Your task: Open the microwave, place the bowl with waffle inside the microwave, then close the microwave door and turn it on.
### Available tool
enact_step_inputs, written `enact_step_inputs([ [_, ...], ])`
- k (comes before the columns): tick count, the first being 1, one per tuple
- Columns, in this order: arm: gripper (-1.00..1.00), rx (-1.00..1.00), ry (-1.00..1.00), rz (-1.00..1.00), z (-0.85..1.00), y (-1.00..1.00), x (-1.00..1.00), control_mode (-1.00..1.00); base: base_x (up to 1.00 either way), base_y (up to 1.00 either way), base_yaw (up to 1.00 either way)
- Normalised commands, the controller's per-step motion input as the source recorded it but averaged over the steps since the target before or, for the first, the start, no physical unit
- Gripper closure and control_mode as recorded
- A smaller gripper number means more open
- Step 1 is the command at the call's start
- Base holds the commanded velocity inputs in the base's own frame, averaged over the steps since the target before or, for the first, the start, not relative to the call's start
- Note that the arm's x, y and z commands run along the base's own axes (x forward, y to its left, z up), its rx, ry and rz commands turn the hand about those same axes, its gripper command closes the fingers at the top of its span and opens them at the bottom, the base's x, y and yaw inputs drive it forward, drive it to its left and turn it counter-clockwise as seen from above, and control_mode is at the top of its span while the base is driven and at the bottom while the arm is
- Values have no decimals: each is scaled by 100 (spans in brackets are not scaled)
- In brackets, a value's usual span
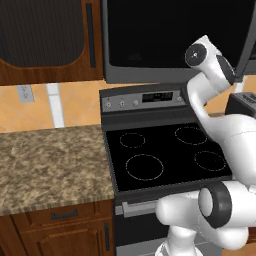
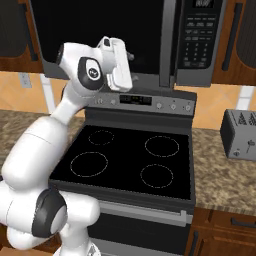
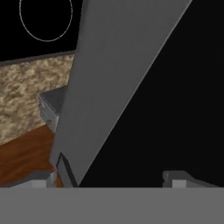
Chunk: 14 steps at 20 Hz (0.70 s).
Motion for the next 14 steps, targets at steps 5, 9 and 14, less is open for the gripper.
enact_step_inputs([
  [5, -100, 0, 6, 29, 0, -12, 95, -100, 0, 0, 0],
  [9, -100, 0, 4, 28, -9, -1, 76, -100, 0, 0, 0],
  [14, -100, 2, 1, 30, -21, 0, -23, -100, 0, 0, 0],
])
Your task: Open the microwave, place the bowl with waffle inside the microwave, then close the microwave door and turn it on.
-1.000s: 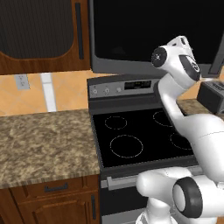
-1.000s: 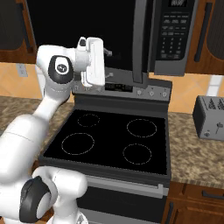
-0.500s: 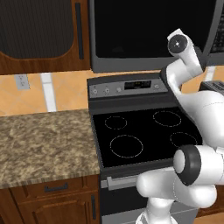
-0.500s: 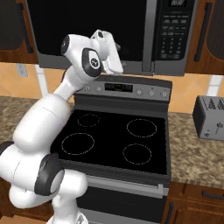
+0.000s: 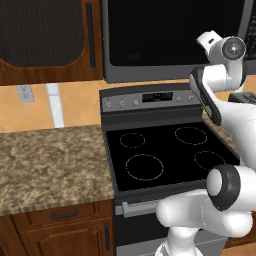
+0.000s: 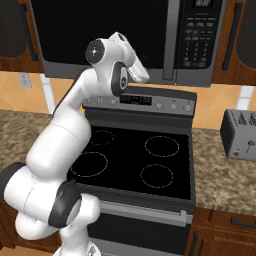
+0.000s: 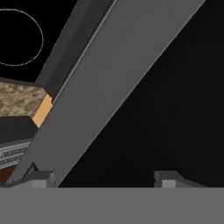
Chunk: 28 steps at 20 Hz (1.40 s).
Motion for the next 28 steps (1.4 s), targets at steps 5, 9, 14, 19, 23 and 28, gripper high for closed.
enact_step_inputs([
  [5, -100, 24, -2, 26, 1, 0, -100, -100, 0, 0, 0],
  [9, -100, 43, -4, 18, 15, -74, -64, -100, 0, 0, 0],
  [14, -100, 41, -7, 21, 0, -100, -4, -100, 0, 0, 0],
  [19, 100, 30, -11, 18, 0, -86, 2, -100, 0, 0, 0],
  [23, 100, 16, -8, 9, 1, -37, 23, -100, 0, 0, 0],
  [28, 100, 2, -7, 1, 0, 1, 48, -100, 0, 0, 0],
])
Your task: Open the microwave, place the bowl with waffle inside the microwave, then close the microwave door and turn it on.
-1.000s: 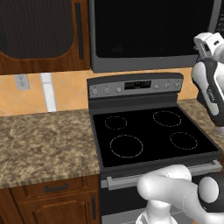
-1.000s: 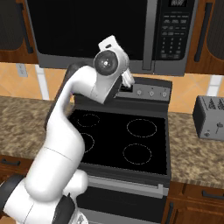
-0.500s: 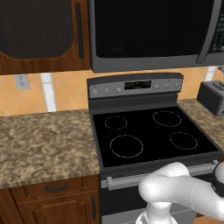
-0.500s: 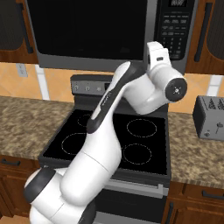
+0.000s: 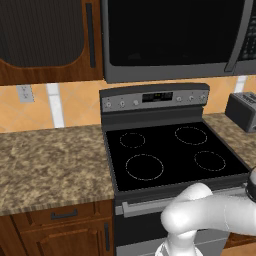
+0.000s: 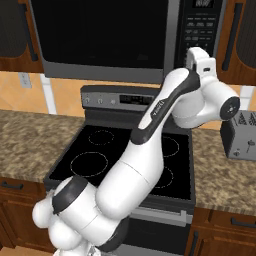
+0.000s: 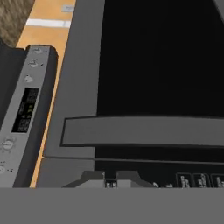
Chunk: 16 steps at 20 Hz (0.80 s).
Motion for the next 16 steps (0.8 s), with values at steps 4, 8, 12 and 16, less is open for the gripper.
enact_step_inputs([
  [4, 100, 0, -7, 0, 0, 0, 62, -100, 0, 0, 0],
  [8, 100, 0, -8, 0, 0, 0, 68, -100, 0, 0, 0],
  [12, 100, 0, -7, 0, 0, -2, 62, -100, 0, 0, 0],
  [16, 100, 3, -8, 0, 0, -38, 42, -100, 0, 0, 0],
])
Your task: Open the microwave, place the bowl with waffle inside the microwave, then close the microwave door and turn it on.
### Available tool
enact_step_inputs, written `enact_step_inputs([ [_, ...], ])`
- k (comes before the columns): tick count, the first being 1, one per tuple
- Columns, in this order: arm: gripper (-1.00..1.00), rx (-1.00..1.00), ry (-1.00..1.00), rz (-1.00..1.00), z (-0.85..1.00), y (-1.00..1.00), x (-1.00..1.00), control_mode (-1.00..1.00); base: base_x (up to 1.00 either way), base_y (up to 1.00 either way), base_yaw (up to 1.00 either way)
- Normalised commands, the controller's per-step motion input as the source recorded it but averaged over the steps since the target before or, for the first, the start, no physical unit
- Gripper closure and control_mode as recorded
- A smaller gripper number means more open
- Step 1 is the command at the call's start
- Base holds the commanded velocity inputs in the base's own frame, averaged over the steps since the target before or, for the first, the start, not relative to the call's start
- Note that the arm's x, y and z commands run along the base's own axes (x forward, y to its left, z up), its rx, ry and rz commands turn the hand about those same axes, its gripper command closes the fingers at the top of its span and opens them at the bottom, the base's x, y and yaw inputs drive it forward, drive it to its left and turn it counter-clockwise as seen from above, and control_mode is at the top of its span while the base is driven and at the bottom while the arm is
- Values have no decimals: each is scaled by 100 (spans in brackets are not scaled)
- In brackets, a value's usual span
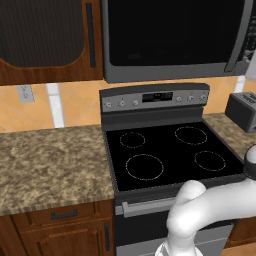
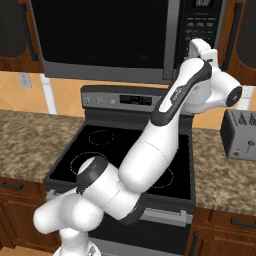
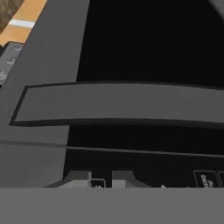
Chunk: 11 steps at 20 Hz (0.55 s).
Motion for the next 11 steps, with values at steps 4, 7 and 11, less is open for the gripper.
enact_step_inputs([
  [4, 100, 1, -9, 1, 0, -15, 27, -100, 0, 0, 0],
  [7, 100, 2, -15, 1, -6, 0, -63, -100, 0, 0, 0],
  [11, 100, 0, -13, 0, -26, 16, -100, -100, 0, 0, 0],
])
